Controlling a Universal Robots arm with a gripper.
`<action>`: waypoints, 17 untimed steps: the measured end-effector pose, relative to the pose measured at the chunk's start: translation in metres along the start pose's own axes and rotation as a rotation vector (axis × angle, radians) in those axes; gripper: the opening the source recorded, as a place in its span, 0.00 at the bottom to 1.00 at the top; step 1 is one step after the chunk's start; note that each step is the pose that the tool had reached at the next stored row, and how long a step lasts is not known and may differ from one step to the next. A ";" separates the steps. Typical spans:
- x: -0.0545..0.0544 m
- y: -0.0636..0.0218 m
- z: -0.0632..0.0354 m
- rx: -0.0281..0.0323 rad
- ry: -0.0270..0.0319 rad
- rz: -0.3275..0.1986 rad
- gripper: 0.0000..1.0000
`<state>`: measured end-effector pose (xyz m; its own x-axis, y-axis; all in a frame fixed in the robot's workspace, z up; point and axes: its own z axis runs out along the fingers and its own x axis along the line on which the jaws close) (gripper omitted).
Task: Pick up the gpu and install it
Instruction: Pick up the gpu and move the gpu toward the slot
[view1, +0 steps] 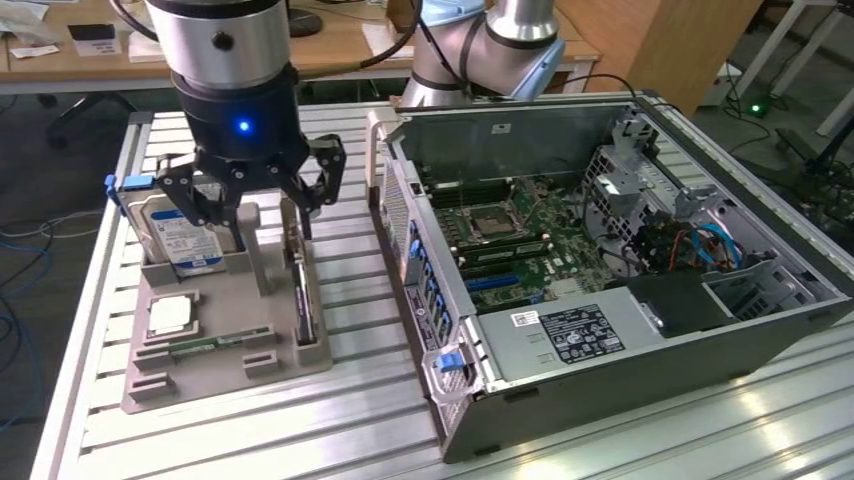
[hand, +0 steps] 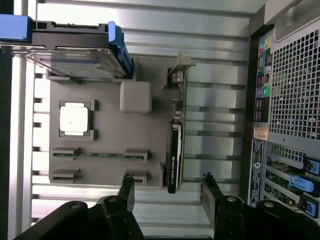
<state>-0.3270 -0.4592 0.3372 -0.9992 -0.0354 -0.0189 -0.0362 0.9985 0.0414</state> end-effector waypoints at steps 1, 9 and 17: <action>0.000 -0.0001 0.0018 0.0003 0.0001 -0.002 0.65; -0.010 0.0022 0.0166 0.0037 0.0005 -0.008 0.65; -0.011 0.0032 0.0314 0.0037 0.0004 -0.008 0.65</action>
<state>-0.3154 -0.4543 0.3062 -0.9989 -0.0434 -0.0188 -0.0441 0.9983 0.0375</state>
